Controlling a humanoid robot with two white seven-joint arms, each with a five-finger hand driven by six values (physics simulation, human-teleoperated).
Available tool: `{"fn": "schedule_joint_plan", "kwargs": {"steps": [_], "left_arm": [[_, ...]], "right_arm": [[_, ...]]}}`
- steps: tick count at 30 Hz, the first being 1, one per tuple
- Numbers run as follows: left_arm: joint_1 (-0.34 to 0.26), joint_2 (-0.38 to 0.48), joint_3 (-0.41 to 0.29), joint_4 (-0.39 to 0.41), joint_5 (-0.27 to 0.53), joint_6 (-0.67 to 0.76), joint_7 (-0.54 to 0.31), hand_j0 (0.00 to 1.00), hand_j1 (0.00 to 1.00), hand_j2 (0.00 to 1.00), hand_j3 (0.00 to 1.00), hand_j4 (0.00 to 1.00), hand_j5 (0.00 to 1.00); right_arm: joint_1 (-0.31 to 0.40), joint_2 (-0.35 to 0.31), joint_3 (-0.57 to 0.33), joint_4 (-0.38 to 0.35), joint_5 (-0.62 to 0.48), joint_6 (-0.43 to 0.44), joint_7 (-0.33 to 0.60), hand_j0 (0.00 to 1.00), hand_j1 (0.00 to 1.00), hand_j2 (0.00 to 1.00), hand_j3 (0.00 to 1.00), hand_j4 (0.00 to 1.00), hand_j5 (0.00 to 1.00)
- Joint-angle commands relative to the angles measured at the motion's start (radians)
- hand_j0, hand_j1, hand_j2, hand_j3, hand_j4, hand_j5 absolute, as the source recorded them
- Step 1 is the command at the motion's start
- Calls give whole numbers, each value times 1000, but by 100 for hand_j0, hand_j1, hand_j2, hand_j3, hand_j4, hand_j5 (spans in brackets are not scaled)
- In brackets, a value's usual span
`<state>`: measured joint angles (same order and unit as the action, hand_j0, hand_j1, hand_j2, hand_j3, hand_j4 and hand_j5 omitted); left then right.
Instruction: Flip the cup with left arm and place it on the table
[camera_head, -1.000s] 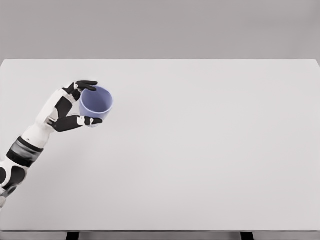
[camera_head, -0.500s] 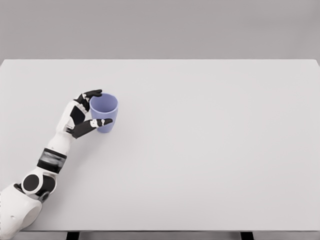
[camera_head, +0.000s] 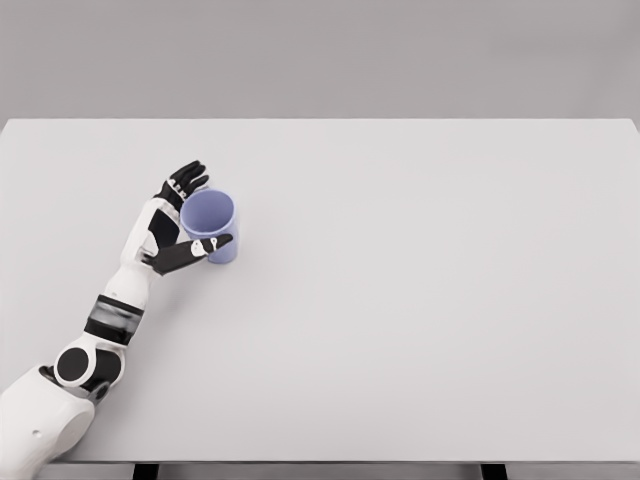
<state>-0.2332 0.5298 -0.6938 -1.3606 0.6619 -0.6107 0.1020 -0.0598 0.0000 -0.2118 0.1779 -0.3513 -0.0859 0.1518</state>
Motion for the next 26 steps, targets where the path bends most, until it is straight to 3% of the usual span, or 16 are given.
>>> {"fn": "schedule_joint_plan", "kwargs": {"steps": [1,7,9,11,14,15,16,17,19,26], "left_arm": [[0,1,0,-3,-1,0,-1,100,100,100,100,100,100],[5,2,0,-2,1,0,1,100,100,100,100,100,100],[3,45,3,-11,1,0,1,100,100,100,100,100,100],[9,134,60,-60,15,0,-1,100,100,100,100,100,100],[0,306,72,-68,61,0,-11,100,100,100,100,100,100],[-6,397,71,-66,48,0,-53,100,100,100,100,100,100],[-11,420,74,-55,-13,0,-145,100,100,100,100,100,100],[-20,450,123,-41,-111,0,-244,100,100,100,100,100,100],[-20,473,163,20,-162,0,-443,100,100,100,100,100,100],[-20,470,165,8,-156,0,-441,100,100,100,100,100,100]], "right_arm": [[0,0,0,0,0,0,0,100,100,100,100,100,100],[0,0,0,0,0,0,0,100,100,100,100,100,100],[0,0,0,0,0,0,0,100,100,100,100,100,100],[0,0,0,0,0,0,0,100,100,100,100,100,100],[0,0,0,0,0,0,0,100,100,100,100,100,100],[0,0,0,0,0,0,0,100,100,100,100,100,100],[0,0,0,0,0,0,2,100,100,100,100,100,100],[0,0,0,0,0,0,0,100,100,100,100,100,100],[0,0,0,0,0,0,0,100,100,100,100,100,100],[0,0,0,0,0,0,0,100,100,100,100,100,100]]}}
